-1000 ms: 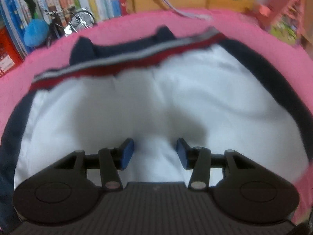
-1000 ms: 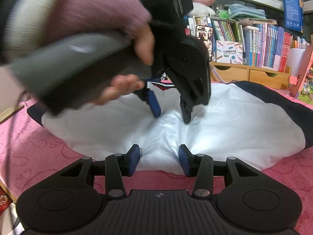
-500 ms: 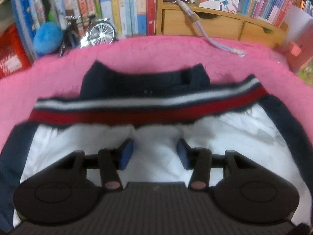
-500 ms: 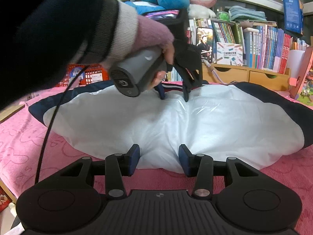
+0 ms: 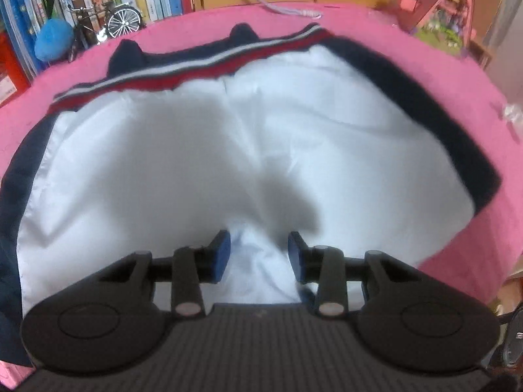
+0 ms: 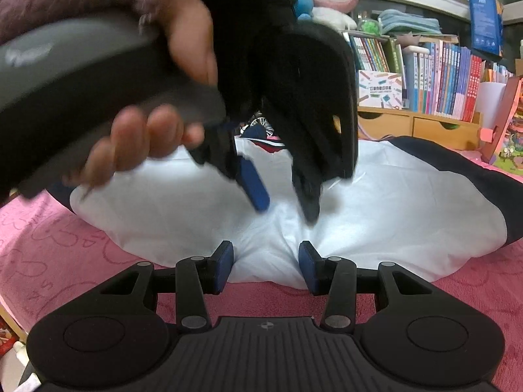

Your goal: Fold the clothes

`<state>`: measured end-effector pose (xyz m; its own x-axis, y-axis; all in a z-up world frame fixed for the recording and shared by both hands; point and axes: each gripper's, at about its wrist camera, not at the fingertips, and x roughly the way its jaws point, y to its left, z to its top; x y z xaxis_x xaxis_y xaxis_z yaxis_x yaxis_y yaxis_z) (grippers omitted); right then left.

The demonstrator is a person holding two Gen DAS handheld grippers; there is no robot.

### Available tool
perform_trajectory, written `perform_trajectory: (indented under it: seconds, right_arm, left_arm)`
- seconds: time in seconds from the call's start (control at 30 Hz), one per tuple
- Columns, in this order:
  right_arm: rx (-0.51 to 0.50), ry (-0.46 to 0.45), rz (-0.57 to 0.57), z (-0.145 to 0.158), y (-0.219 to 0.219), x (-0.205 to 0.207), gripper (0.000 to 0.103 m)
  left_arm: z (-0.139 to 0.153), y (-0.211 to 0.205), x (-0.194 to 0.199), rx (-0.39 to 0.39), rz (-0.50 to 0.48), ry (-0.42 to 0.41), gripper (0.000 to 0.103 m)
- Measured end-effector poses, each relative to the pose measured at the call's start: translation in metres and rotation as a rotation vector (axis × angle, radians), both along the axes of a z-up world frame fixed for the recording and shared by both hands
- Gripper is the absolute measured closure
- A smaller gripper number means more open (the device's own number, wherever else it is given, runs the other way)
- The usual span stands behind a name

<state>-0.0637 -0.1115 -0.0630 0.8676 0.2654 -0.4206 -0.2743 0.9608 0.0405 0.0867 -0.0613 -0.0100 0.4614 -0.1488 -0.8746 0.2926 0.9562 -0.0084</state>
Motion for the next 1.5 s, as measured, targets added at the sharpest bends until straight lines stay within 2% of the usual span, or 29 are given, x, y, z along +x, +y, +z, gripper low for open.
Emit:
perform_trajectory:
  seconds: [0.27,0.37,0.47,0.53,0.57,0.63,0.77,0.97,1.17,1.27,1.5]
  right_arm:
    - [-0.005,-0.002,0.0,0.0,0.0,0.0,0.058]
    - [-0.01,-0.006,-0.002,0.0,0.0,0.0,0.058]
    - [-0.017,-0.01,-0.003,-0.001,0.002,-0.003,0.058]
    - [-0.019,-0.011,0.004,-0.001,0.002,-0.004,0.058]
    - [-0.018,-0.011,0.005,-0.001,0.002,-0.004,0.058]
    - [-0.017,-0.011,0.004,-0.002,0.002,-0.005,0.058]
    - [-0.013,-0.015,0.005,-0.003,0.001,-0.006,0.058]
    - [-0.012,-0.015,0.006,-0.002,-0.001,-0.004,0.058]
    - [-0.013,-0.017,0.006,-0.002,0.0,-0.005,0.058]
    - [-0.013,-0.016,0.005,-0.002,0.0,-0.004,0.058]
    - [-0.013,-0.016,0.007,-0.001,-0.001,-0.004,0.058]
  left_arm:
    - [-0.006,0.005,0.036,0.02,0.042,-0.057,0.067]
    - [-0.01,0.009,0.07,0.031,0.065,-0.103,0.067]
    - [-0.012,0.021,0.117,-0.01,0.131,-0.149,0.066]
    - [-0.007,0.024,0.134,-0.065,0.217,-0.107,0.066]
    - [-0.006,0.021,0.134,-0.045,0.209,-0.108,0.066]
    - [-0.006,0.017,0.127,-0.006,0.173,-0.131,0.067]
    - [-0.004,0.018,0.104,-0.032,0.173,-0.13,0.067]
    - [0.013,0.019,0.038,-0.06,0.081,-0.142,0.067]
    - [0.008,0.022,-0.016,-0.07,0.006,-0.061,0.067]
    - [0.0,0.023,-0.023,-0.063,-0.005,-0.019,0.067]
    - [-0.004,0.017,-0.003,-0.032,0.006,-0.047,0.064]
